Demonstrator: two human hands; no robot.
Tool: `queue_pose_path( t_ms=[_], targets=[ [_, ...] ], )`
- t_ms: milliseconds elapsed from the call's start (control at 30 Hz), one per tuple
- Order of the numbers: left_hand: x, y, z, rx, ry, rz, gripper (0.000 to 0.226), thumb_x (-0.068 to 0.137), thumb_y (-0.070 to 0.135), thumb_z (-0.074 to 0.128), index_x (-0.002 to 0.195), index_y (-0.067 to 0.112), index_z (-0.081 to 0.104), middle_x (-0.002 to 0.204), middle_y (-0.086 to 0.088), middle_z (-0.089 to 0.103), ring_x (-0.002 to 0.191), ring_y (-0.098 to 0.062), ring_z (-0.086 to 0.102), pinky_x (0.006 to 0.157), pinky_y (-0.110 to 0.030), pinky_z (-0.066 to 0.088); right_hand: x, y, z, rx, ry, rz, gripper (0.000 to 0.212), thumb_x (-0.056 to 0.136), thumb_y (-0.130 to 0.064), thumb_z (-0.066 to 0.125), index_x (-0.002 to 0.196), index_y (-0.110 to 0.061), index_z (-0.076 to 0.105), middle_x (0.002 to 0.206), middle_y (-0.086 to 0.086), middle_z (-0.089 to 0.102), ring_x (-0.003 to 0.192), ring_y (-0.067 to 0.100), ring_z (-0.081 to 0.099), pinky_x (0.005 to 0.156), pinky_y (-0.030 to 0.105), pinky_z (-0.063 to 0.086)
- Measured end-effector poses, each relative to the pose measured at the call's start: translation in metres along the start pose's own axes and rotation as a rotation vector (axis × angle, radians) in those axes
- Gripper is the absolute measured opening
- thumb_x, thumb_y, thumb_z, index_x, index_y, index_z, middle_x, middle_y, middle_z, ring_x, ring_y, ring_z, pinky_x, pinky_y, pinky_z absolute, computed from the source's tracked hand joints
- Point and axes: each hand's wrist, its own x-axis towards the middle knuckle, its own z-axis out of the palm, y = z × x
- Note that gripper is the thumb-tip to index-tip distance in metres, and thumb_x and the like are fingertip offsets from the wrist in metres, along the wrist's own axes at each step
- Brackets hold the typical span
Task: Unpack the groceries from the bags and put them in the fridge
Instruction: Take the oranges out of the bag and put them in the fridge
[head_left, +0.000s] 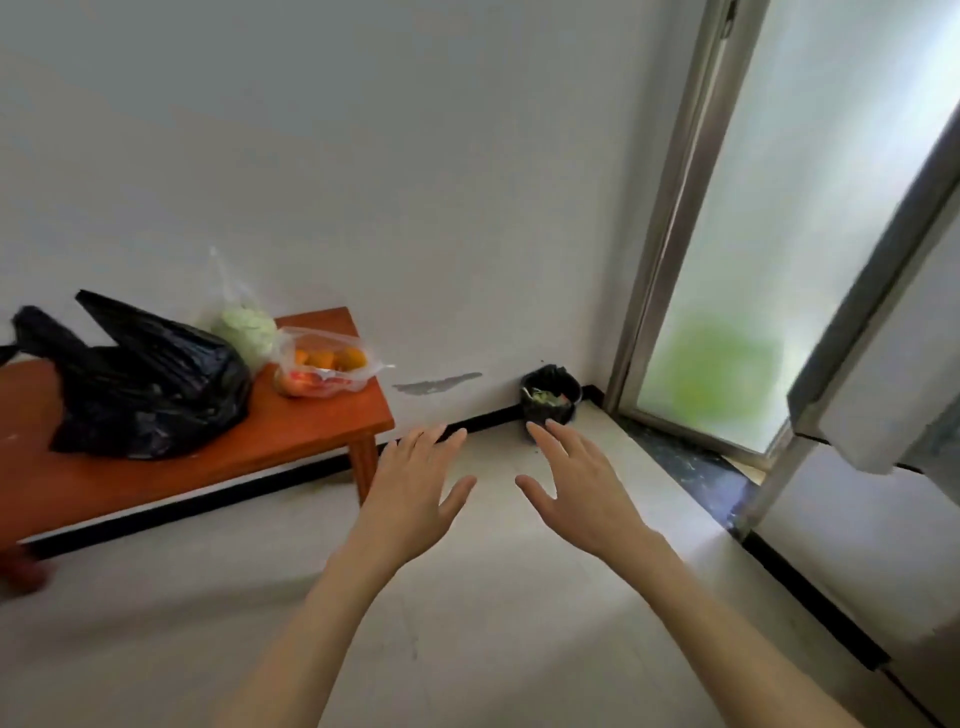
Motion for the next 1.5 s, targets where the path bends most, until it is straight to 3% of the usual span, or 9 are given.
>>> queue_pose_path(
  t_ms=[133,267,533,833,1033,1267,1400,1500],
  targets=[
    [0.038,-0.062,-0.02,0.032,-0.011,-0.136,0.057,0.096,0.046,0.033,0.146,0.02,0.022,0.154,-0.004,0.02,0.143,-0.022,0.011,0.115,-0.037,0.01,0.082,-0.02,0.013,0.05,-0.017,-0.085,0.062,0.095,-0.042,0.043,0.148,-0.019,0.02,0.154,0.004,0.022,0.143,0.02,0.017,0.116,0.033,0.015],
    [0.069,-0.112,-0.029,-0.018,0.035,-0.22,0.056,0.096,0.044,0.036,0.144,0.019,0.027,0.153,-0.003,0.022,0.143,-0.019,0.011,0.115,-0.035,0.011,0.15,-0.033,0.025,0.091,-0.019,-0.14,0.06,0.095,-0.039,0.046,0.147,-0.017,0.024,0.152,0.004,0.028,0.141,0.02,0.022,0.115,0.03,0.018],
    [0.109,-0.208,0.002,-0.042,-0.094,-0.397,0.054,0.097,0.045,0.033,0.145,0.024,0.024,0.154,0.001,0.019,0.143,-0.016,0.01,0.115,-0.033,0.011,0.259,-0.07,0.074,0.129,-0.153,-0.183,0.058,0.096,-0.039,0.043,0.147,-0.019,0.022,0.153,0.002,0.025,0.142,0.018,0.021,0.114,0.031,0.023],
    [0.191,-0.337,0.032,-0.145,-0.103,-0.323,0.048,0.096,0.038,0.04,0.141,0.023,0.032,0.148,0.004,0.029,0.138,-0.012,0.021,0.113,-0.03,0.019,0.391,-0.108,0.149,0.151,-0.186,-0.14,0.054,0.096,-0.038,0.044,0.145,-0.021,0.028,0.149,-0.001,0.032,0.138,0.016,0.029,0.11,0.029,0.029],
    [0.253,-0.419,0.047,-0.158,-0.187,-0.266,0.049,0.096,0.037,0.04,0.141,0.02,0.034,0.148,-0.004,0.03,0.138,-0.02,0.023,0.113,-0.036,0.024,0.47,-0.131,0.187,0.048,-0.234,-0.117,0.051,0.097,-0.039,0.042,0.143,-0.021,0.033,0.148,0.0,0.036,0.135,0.018,0.034,0.109,0.031,0.032],
    [0.31,-0.457,0.091,-0.201,-0.309,-0.234,0.048,0.097,0.032,0.04,0.142,0.019,0.031,0.15,-0.003,0.026,0.141,-0.019,0.017,0.114,-0.036,0.018,0.534,-0.133,0.235,0.019,-0.314,-0.119,0.04,0.098,-0.032,0.041,0.137,-0.022,0.042,0.142,-0.001,0.043,0.13,0.017,0.038,0.105,0.029,0.036],
    [0.339,-0.469,0.117,-0.131,-0.351,-0.237,0.047,0.097,0.03,0.04,0.142,0.021,0.029,0.151,0.0,0.024,0.141,-0.019,0.017,0.115,-0.04,0.007,0.574,-0.126,0.26,0.007,-0.365,-0.24,0.035,0.097,-0.027,0.044,0.131,-0.019,0.048,0.139,0.001,0.046,0.13,0.02,0.037,0.104,0.029,0.035],
    [0.358,-0.484,0.138,-0.067,-0.358,-0.254,0.048,0.096,0.029,0.042,0.142,0.023,0.029,0.15,0.002,0.026,0.138,-0.018,0.022,0.114,-0.04,0.018,0.605,-0.118,0.283,0.004,-0.417,-0.348,0.031,0.094,-0.023,0.05,0.124,-0.018,0.054,0.133,0.001,0.05,0.124,0.02,0.042,0.102,0.028,0.038]
  ],
)
